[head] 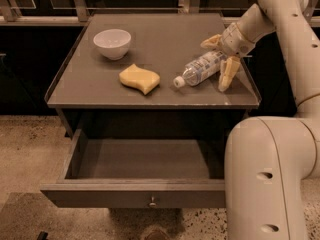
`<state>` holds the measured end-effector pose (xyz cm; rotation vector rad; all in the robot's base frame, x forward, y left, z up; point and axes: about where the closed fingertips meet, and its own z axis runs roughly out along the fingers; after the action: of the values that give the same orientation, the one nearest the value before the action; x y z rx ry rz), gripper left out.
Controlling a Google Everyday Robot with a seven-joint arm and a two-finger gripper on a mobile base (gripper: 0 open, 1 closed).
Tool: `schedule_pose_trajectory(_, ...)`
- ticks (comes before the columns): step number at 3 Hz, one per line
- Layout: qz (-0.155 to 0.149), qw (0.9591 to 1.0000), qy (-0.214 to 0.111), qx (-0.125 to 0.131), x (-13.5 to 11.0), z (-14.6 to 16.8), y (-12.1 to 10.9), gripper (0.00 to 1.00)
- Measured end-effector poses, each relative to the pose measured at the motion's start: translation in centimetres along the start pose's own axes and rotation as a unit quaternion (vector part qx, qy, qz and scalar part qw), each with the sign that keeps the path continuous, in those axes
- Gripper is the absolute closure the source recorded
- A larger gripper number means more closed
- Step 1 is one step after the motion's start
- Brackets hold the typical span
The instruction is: Place blue plastic bottle into top drawer
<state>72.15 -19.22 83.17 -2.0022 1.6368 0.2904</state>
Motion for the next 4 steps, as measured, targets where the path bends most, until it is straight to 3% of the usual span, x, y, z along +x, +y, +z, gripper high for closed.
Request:
schedule_pose_trajectory(1,0.0,1.0,0.0,0.001,-0.05,0.01,-0.12,0.19)
schedule_pose_trajectory(4,0.0,1.0,0.0,0.001,-0.08,-0.06,-0.13,0.89)
